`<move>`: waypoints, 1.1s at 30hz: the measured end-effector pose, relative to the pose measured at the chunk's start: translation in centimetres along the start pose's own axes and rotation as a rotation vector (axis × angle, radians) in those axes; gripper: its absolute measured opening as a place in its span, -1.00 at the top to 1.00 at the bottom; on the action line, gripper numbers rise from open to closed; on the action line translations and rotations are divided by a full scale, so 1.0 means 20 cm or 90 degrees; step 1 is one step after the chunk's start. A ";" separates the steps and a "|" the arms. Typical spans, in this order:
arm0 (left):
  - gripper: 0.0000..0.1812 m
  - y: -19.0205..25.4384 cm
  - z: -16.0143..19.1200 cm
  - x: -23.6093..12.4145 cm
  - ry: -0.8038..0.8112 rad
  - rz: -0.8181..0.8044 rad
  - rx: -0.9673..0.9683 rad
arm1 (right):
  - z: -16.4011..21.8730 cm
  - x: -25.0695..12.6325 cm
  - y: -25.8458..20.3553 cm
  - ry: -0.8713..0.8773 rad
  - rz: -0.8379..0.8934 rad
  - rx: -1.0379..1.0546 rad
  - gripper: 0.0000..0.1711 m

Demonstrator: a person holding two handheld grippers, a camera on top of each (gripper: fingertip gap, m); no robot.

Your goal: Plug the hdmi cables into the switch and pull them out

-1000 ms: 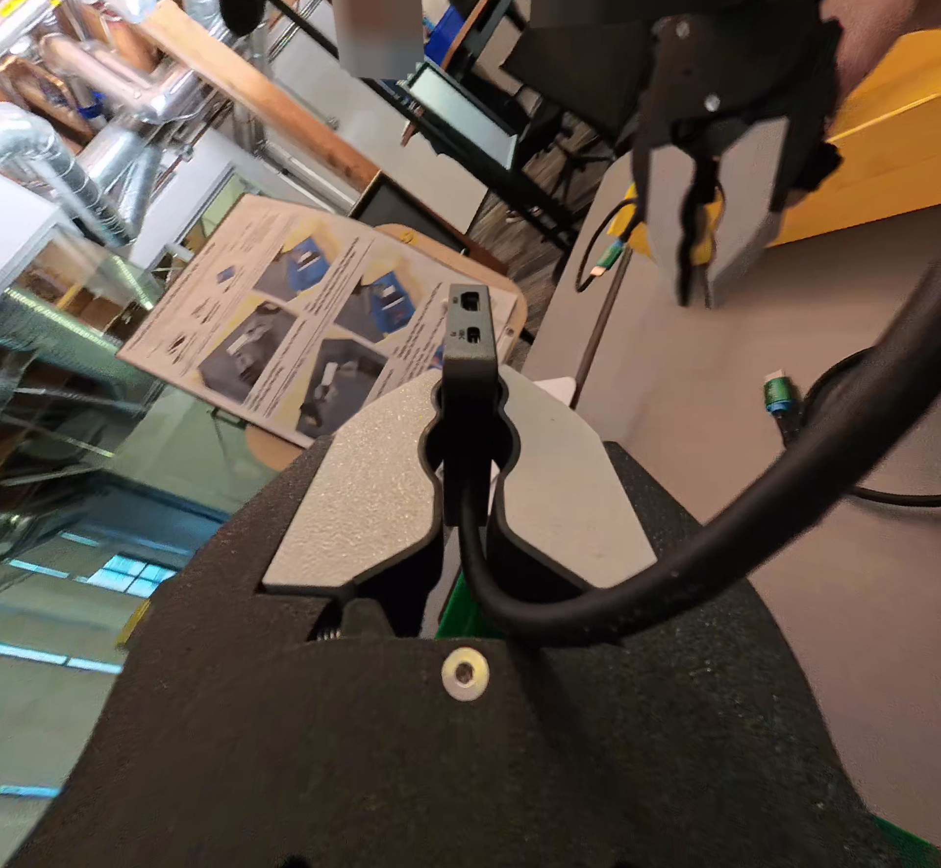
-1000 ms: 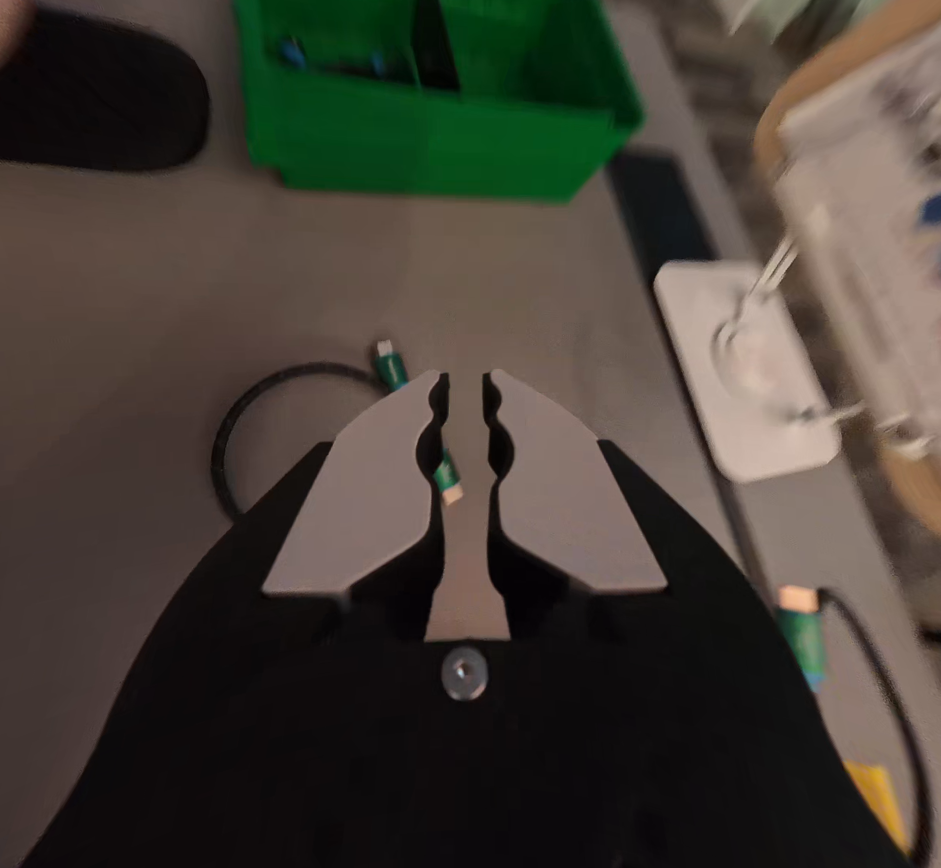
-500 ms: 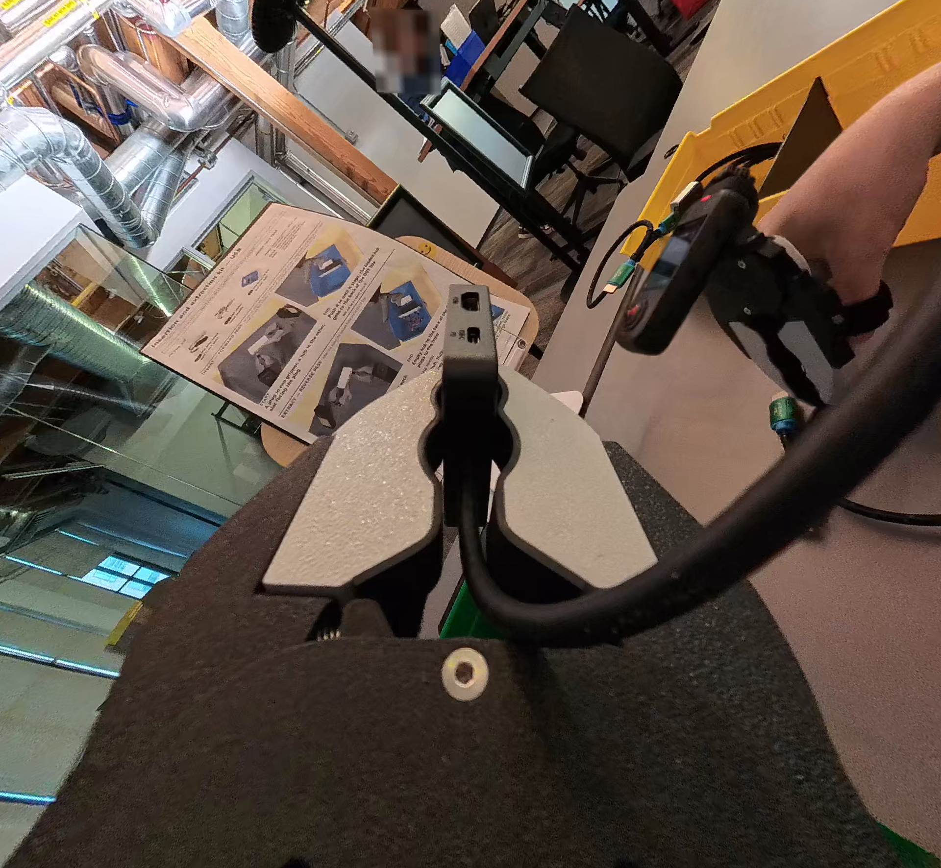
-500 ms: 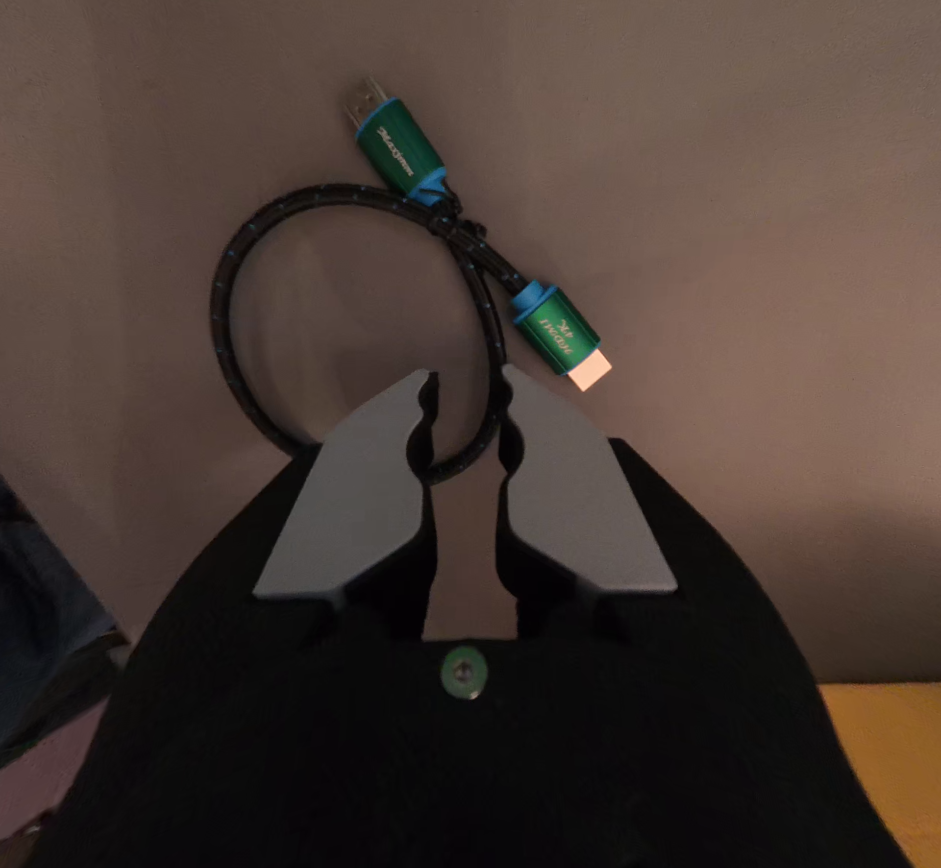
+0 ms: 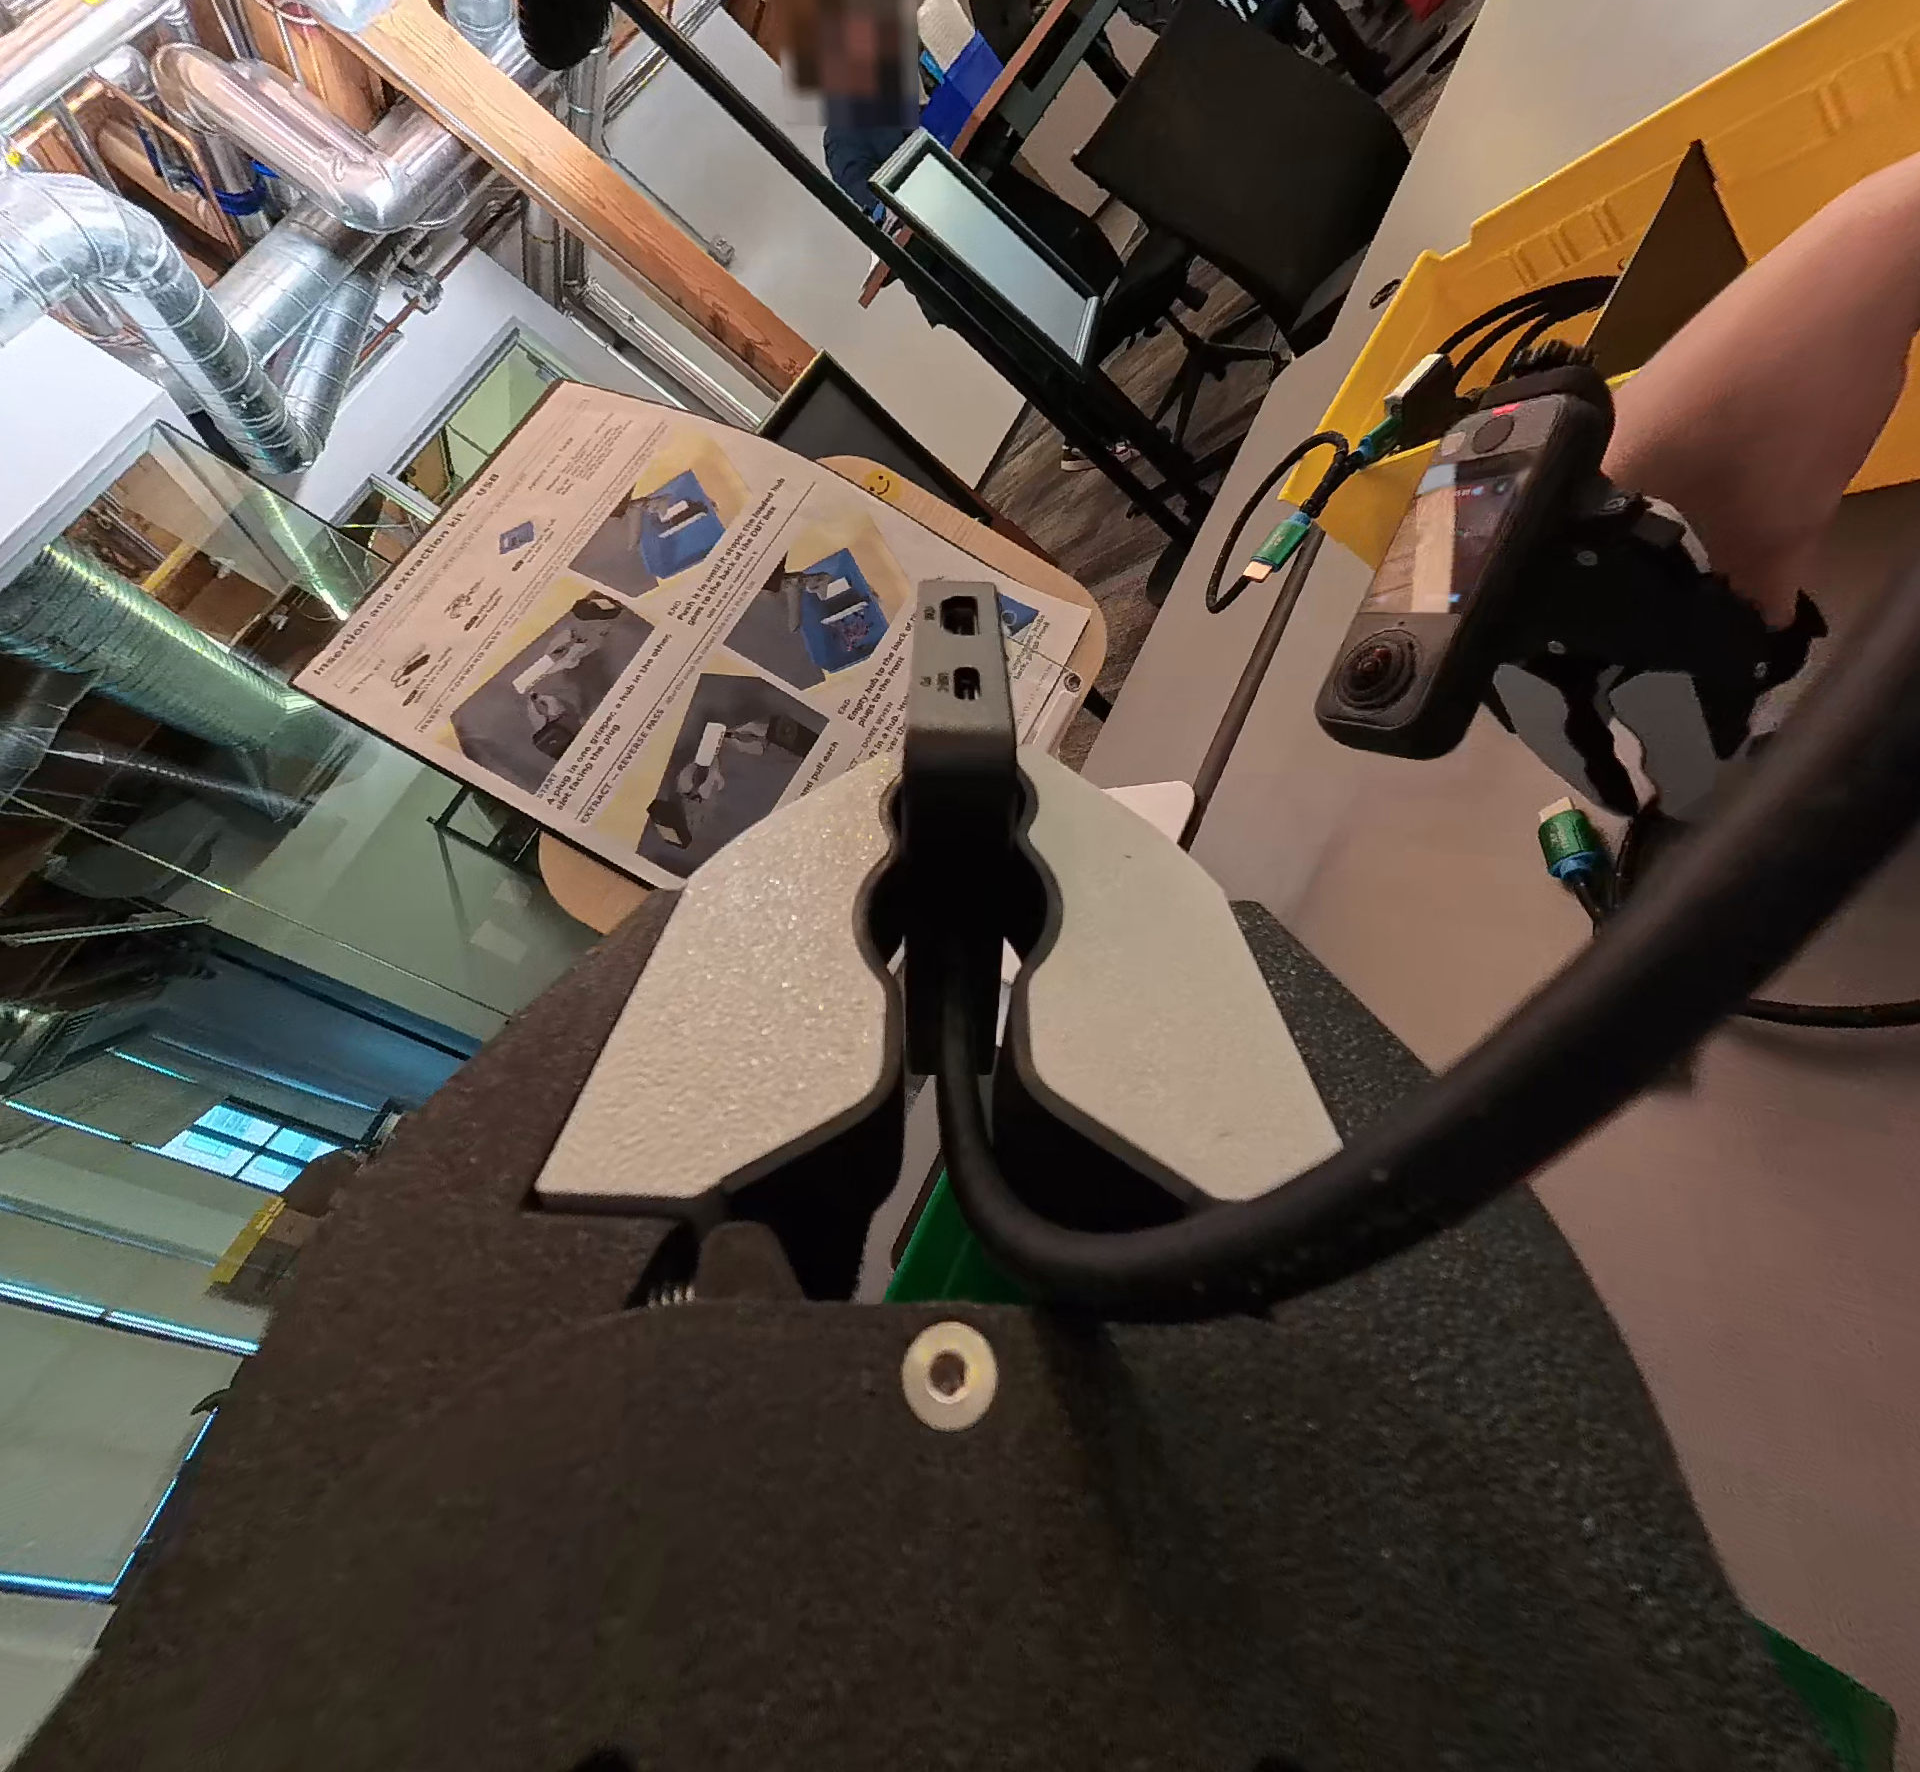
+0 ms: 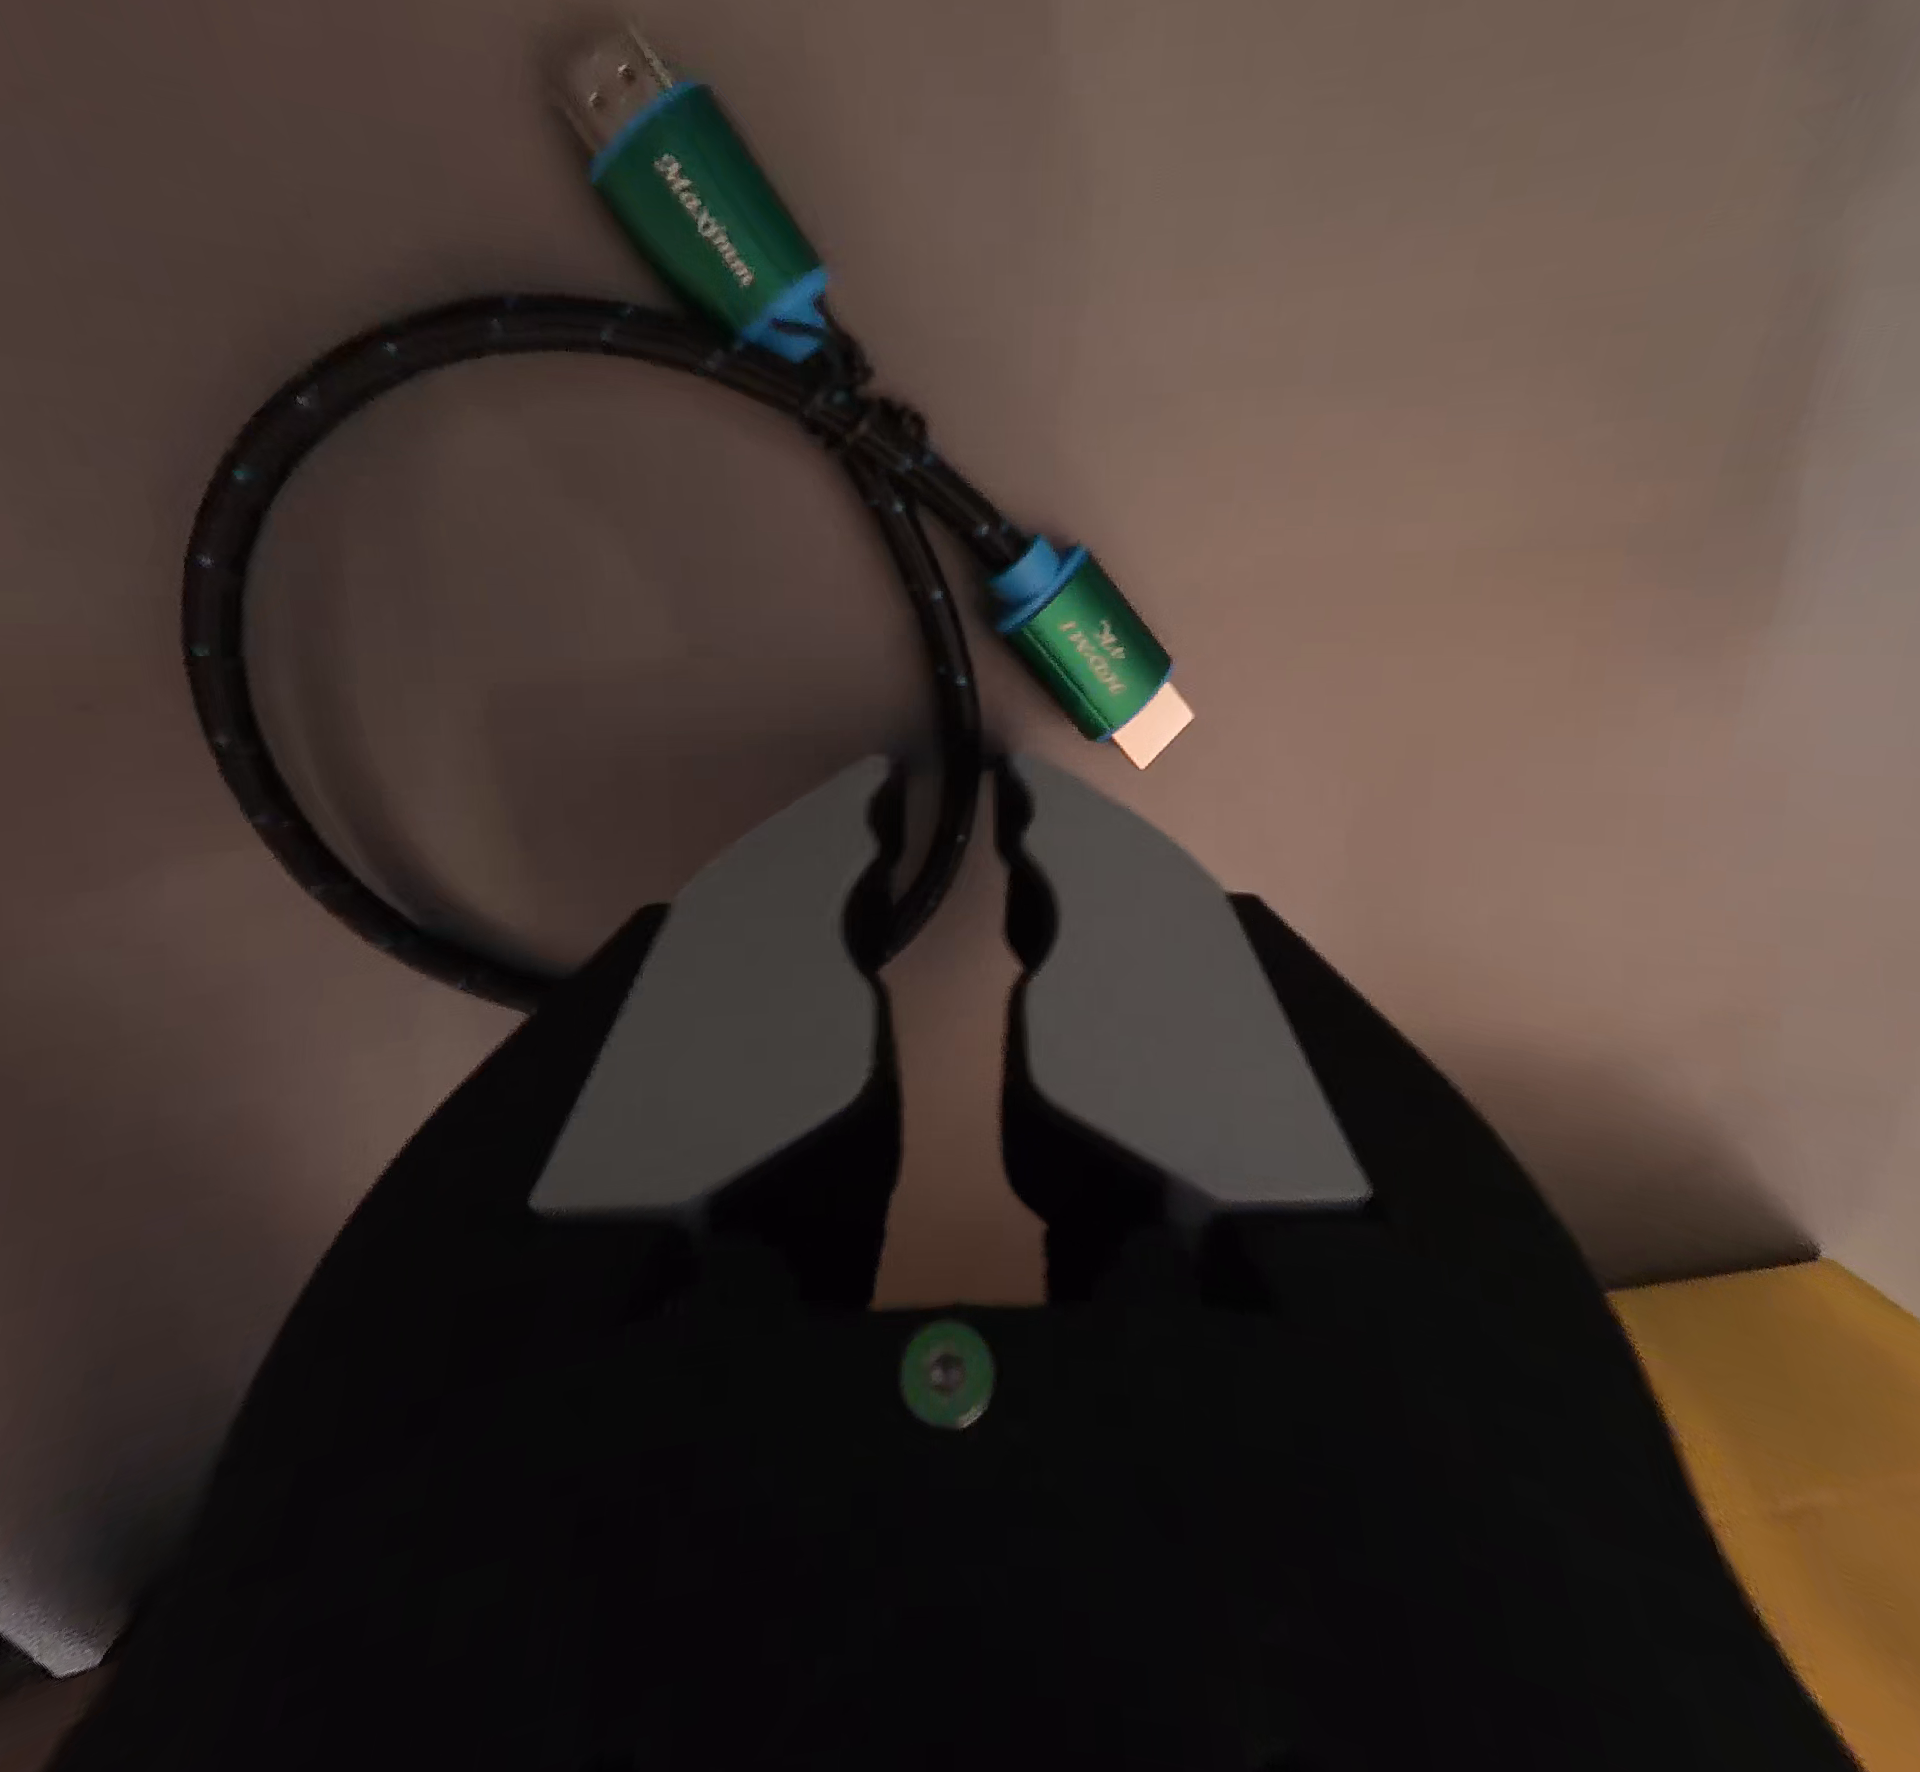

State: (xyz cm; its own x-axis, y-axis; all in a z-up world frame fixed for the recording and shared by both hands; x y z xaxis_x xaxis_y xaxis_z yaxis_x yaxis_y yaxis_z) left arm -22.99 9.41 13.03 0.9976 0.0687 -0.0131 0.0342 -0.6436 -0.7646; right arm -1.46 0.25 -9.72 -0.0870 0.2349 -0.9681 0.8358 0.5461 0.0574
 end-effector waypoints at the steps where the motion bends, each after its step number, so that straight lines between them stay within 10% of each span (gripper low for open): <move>1: 0.85 0.00 0.00 0.00 0.000 0.000 0.000 | 0.00 0.00 0.00 -0.003 0.000 -0.004 0.91; 13: 0.85 -0.02 -0.01 -0.04 0.015 -0.005 -0.009 | -0.10 0.00 -0.29 0.170 -0.057 -0.437 0.90; 19: 0.85 -0.03 -0.01 -0.04 0.012 -0.010 -0.014 | -0.20 -0.09 -0.21 0.151 0.090 -0.274 0.73; 26: 0.85 -0.04 0.00 -0.05 -0.004 -0.026 -0.017 | -0.30 -0.16 -0.39 0.106 -0.069 0.022 0.70; 33: 0.85 -0.05 0.01 -0.05 -0.015 -0.032 -0.019 | -0.28 -0.05 -0.46 -0.002 -0.031 -0.015 0.71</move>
Point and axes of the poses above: each gripper's, where its closed fingertips meet, x out along the fingers, z out of its underside, y = z × x across the jaws, the point moved 7 cm from there along -x, back along the fingers, and after that the axes turned 1 degree about y, right-handed, at the moved point
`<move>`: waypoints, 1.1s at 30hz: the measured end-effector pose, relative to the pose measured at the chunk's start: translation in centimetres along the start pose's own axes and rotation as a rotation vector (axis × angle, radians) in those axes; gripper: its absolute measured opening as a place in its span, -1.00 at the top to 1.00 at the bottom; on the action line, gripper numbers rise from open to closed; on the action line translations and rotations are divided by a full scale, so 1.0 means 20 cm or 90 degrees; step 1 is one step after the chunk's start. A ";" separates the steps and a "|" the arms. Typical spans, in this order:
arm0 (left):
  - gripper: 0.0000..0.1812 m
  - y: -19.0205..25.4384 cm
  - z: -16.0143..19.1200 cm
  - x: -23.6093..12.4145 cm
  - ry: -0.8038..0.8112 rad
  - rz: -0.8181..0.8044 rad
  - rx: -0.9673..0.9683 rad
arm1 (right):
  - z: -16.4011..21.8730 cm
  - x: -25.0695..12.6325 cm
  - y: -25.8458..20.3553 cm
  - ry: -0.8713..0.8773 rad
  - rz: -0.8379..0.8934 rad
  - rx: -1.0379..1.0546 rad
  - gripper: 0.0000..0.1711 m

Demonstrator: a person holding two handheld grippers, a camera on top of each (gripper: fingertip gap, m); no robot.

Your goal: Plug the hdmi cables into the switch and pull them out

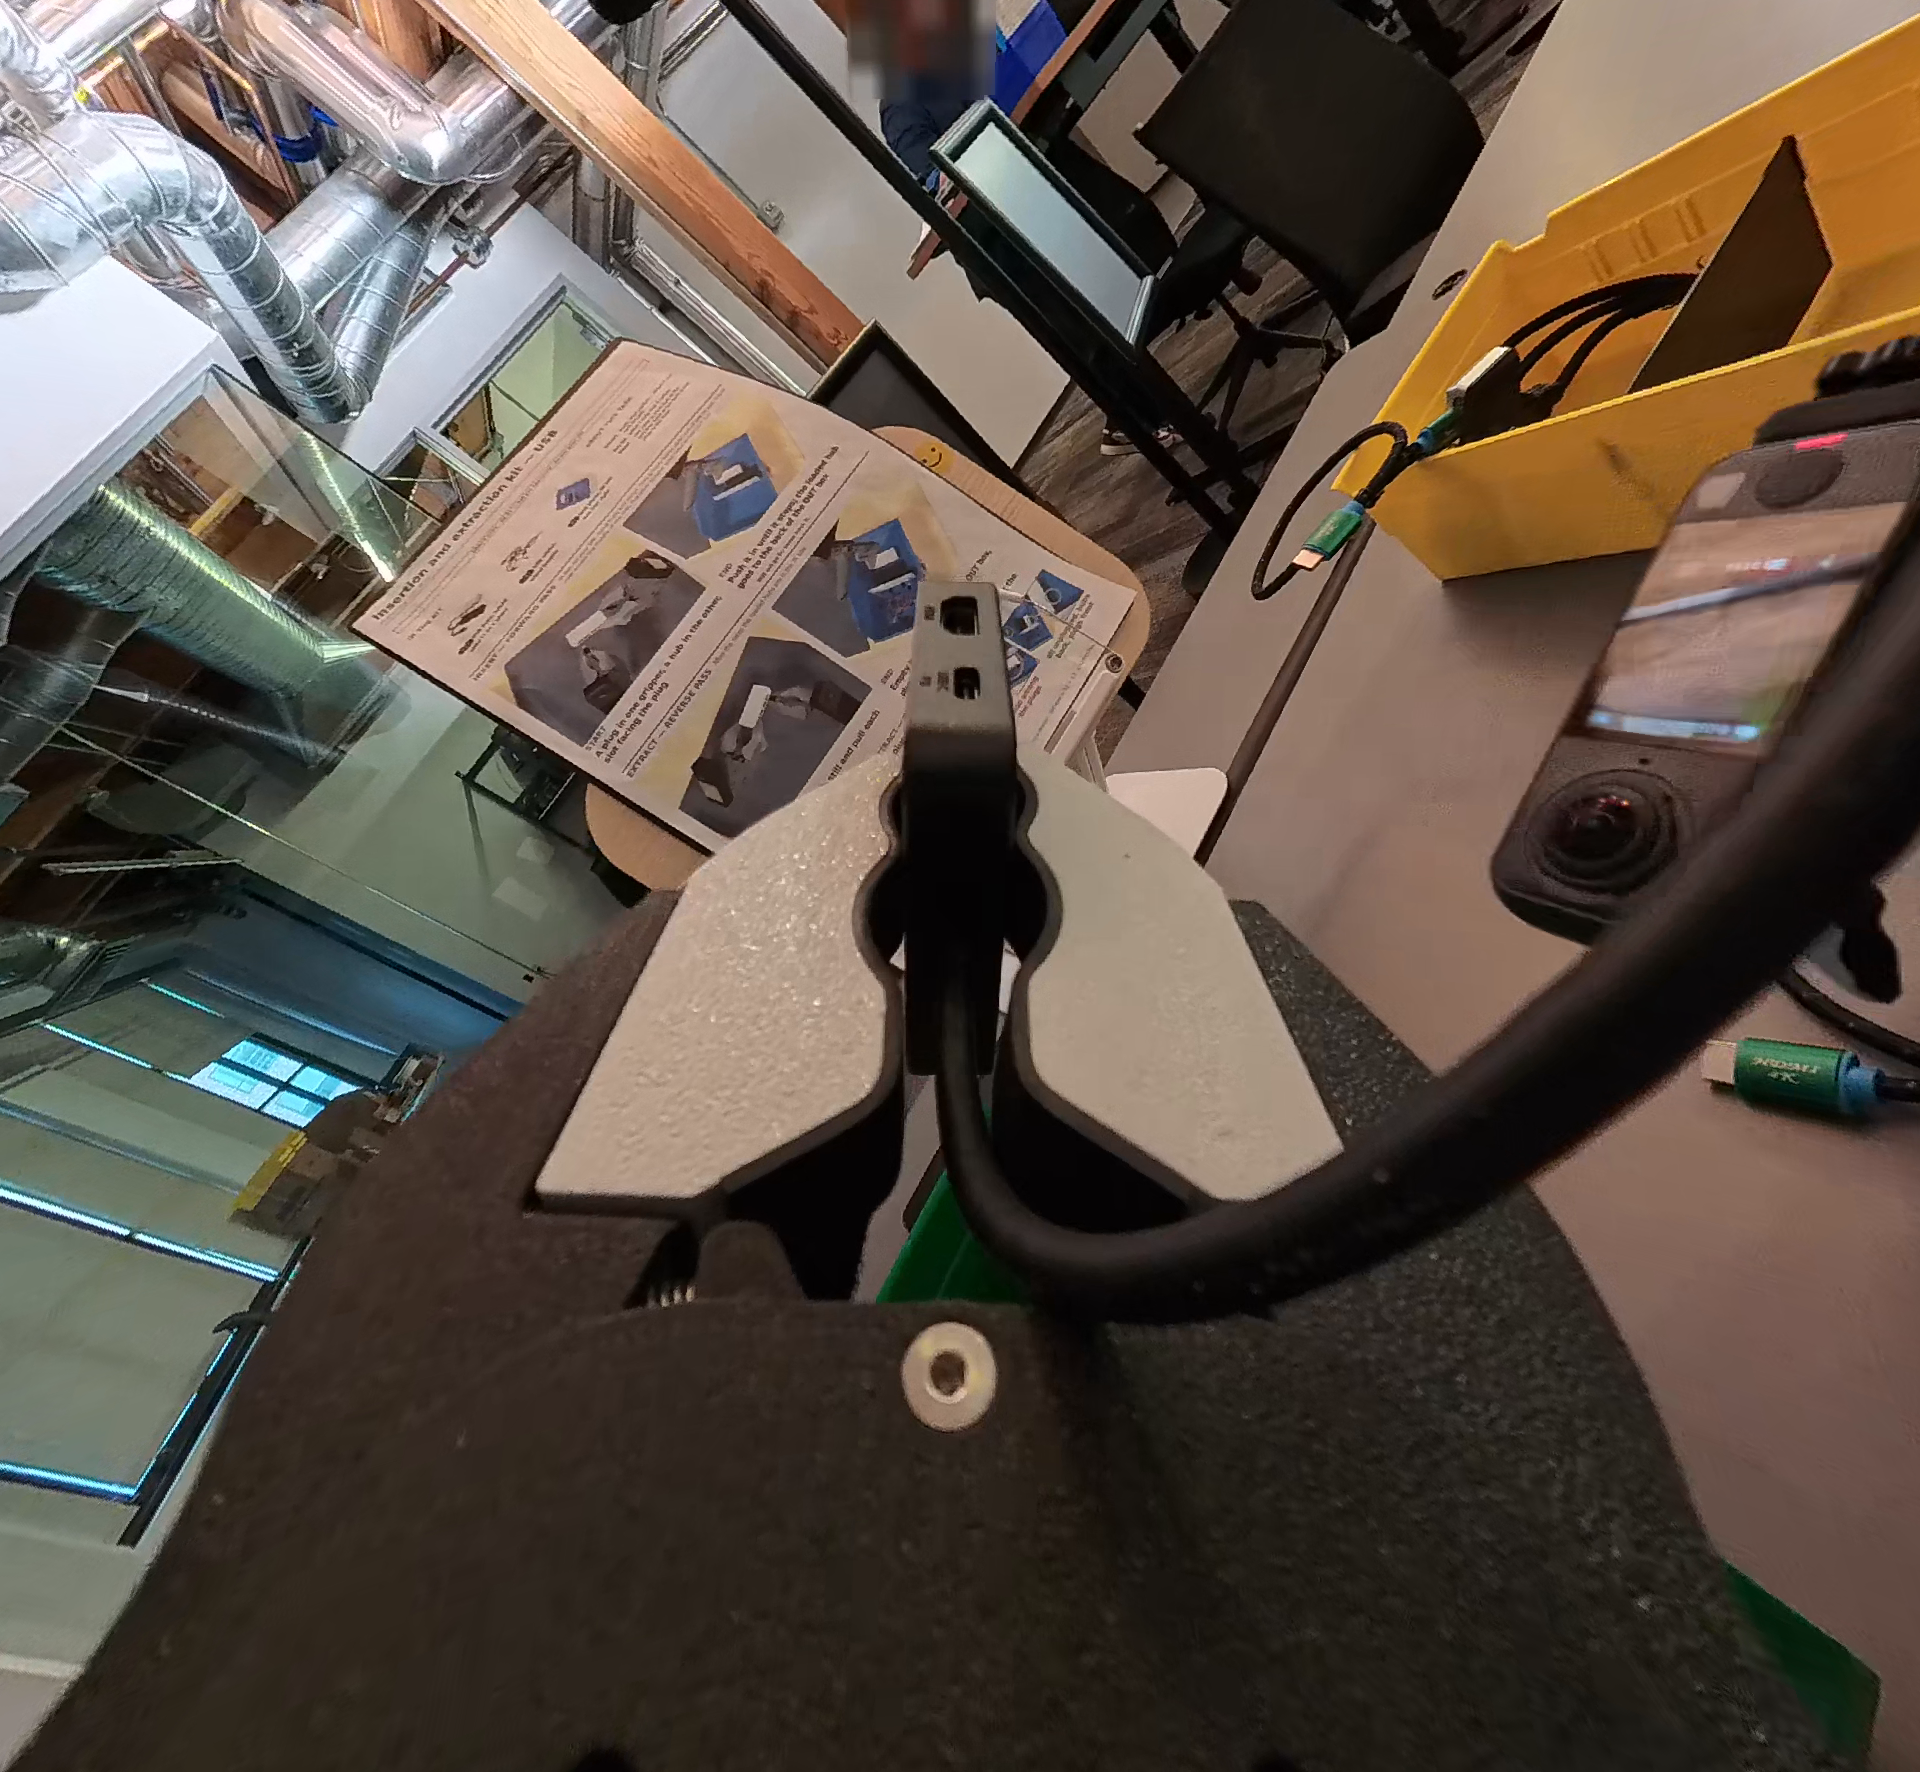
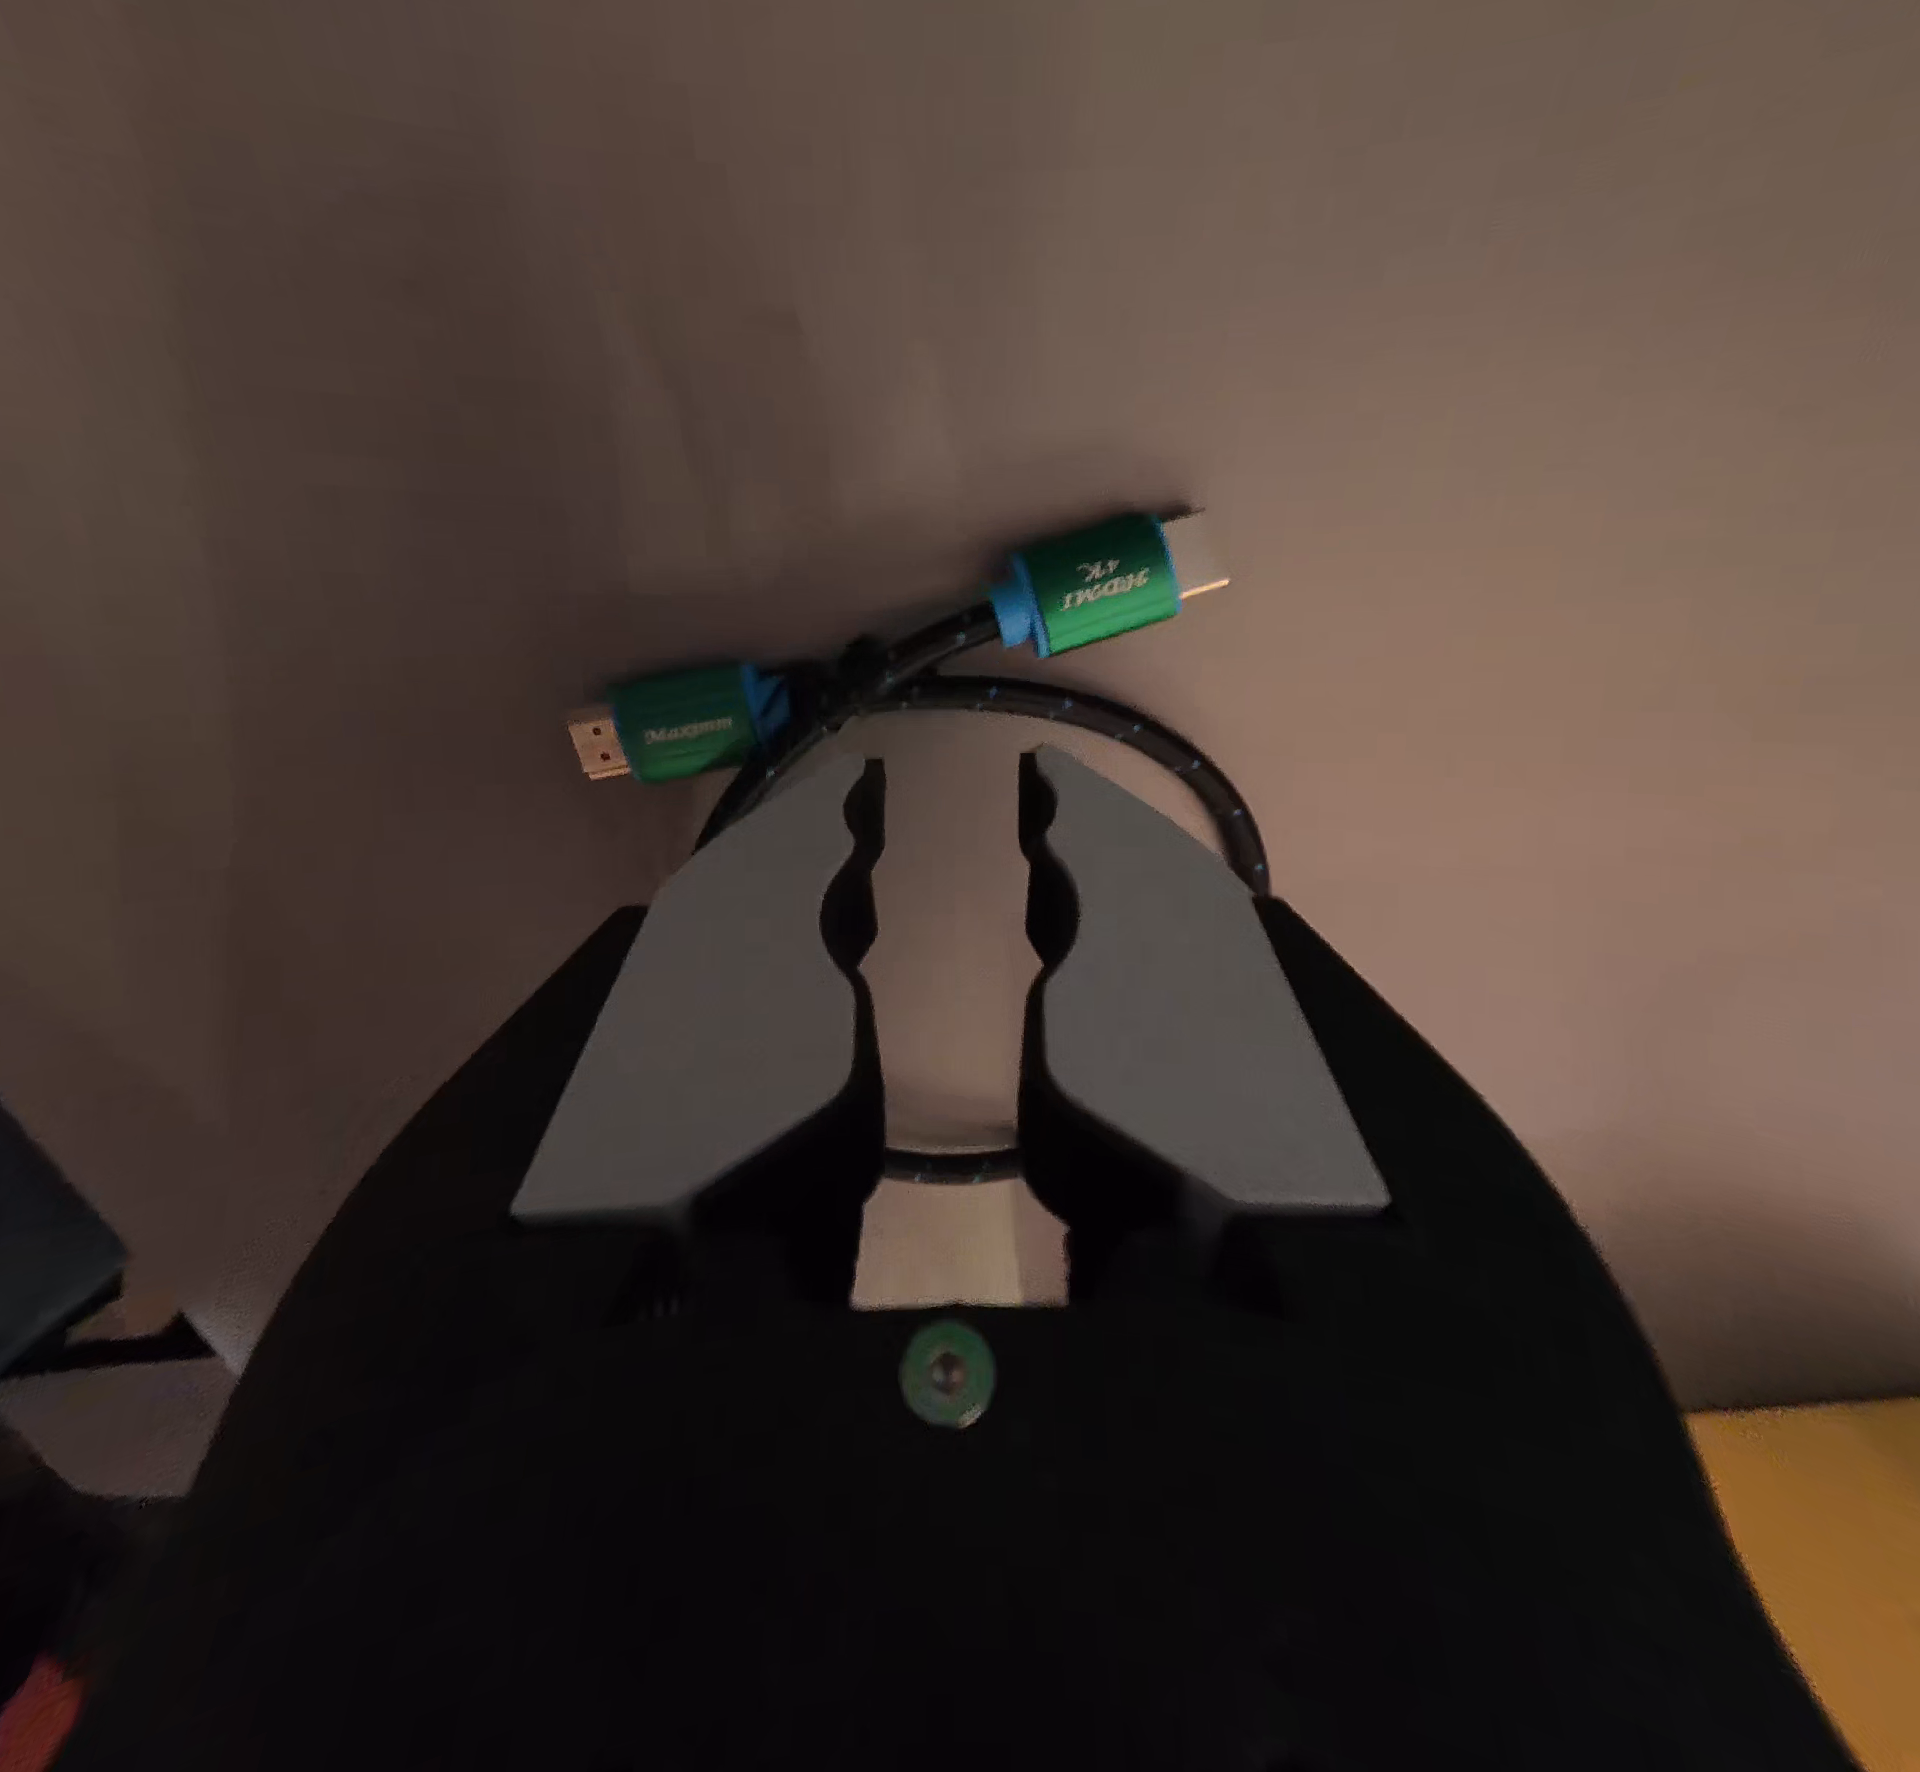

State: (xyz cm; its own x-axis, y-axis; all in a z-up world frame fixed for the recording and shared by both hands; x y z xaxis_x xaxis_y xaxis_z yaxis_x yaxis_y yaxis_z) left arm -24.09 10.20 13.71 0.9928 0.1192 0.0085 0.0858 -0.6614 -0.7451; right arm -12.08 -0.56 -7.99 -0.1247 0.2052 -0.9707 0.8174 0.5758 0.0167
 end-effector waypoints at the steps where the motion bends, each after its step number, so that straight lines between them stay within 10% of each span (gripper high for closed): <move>1: 0.85 0.00 0.00 0.00 -0.002 -0.001 0.001 | 0.00 0.00 -0.01 -0.005 -0.008 0.018 0.71; 11: 0.85 0.01 0.00 0.01 -0.010 -0.001 0.010 | -0.07 0.10 -0.06 0.002 0.046 0.096 0.72; 23: 0.85 0.01 0.00 0.01 -0.013 0.003 0.009 | 0.10 0.05 0.00 -0.044 0.094 -0.370 0.79; 33: 0.85 -0.02 0.03 -0.01 -0.024 -0.008 0.001 | -0.08 -0.01 0.10 0.103 0.125 0.012 0.71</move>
Point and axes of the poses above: each gripper's, where its closed fingertips meet, x out along the fingers, z out of its underside, y = z × x across the jaws, the point moved 7 cm from there along -x, back along the fingers, and after that the axes turned 1 degree about y, right-handed, at the moved point
